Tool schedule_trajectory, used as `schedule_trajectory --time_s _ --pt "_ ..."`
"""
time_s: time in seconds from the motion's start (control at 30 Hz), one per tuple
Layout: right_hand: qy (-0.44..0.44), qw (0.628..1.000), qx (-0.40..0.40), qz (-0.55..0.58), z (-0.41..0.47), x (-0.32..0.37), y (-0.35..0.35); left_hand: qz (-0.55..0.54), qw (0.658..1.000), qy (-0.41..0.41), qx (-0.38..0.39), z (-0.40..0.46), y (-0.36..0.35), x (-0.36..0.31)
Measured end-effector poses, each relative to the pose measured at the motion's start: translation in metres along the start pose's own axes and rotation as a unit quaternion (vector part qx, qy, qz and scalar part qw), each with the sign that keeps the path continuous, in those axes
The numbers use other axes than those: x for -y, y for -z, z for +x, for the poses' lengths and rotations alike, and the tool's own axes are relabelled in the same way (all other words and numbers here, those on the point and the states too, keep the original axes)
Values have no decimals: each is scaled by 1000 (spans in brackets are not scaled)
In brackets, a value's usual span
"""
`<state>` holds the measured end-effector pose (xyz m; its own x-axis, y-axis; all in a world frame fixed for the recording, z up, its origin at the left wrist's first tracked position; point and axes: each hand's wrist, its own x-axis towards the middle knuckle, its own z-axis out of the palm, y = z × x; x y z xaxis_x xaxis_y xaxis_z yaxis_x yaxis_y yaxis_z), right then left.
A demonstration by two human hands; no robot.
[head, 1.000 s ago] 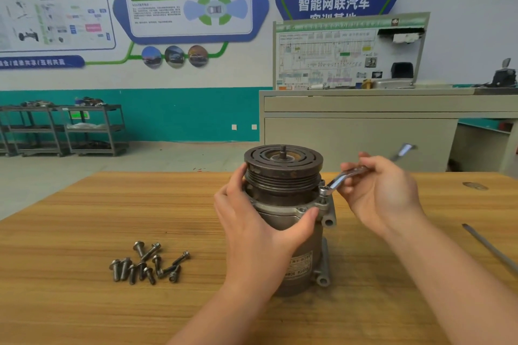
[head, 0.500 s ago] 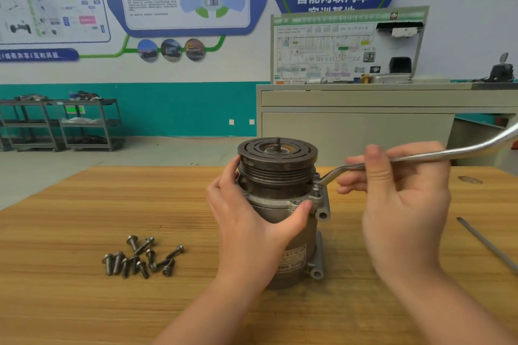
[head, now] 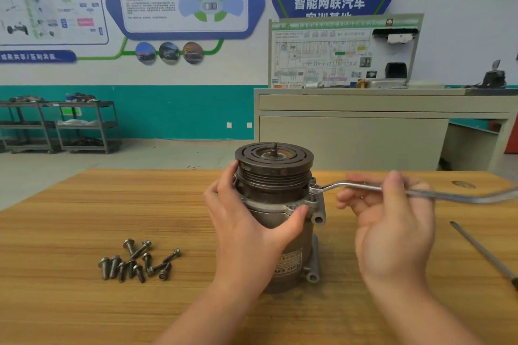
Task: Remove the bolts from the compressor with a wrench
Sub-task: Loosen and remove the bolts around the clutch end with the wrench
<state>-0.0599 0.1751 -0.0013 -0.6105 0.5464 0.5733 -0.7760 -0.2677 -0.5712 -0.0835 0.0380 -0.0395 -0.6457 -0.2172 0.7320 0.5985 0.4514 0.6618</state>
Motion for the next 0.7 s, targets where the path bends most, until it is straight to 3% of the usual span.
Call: schedule_trajectory --time_s 0.07,0.17,0.27,0.37,0.47,0.57,0.7 --pt "-133 991 4 24 26 -2 -1 3 1000 2 3 0 1 0" --pt "-337 940 51 19 57 -10 -7 4 1000 5 6 0 1 -2" --pt "-390 915 65 80 71 -9 -11 1 1000 7 9 -1 2 -3" --pt "-278 951 28 130 70 2 -10 1 1000 3 14 0 2 -3" --pt "-103 994 27 -1 55 11 -6 3 1000 2 15 0 2 -1" --pt "16 994 40 -105 36 14 -5 4 1000 2 13 0 1 -2" --pt "110 979 90 -147 20 13 -9 8 1000 -8 4 0 1 -2"
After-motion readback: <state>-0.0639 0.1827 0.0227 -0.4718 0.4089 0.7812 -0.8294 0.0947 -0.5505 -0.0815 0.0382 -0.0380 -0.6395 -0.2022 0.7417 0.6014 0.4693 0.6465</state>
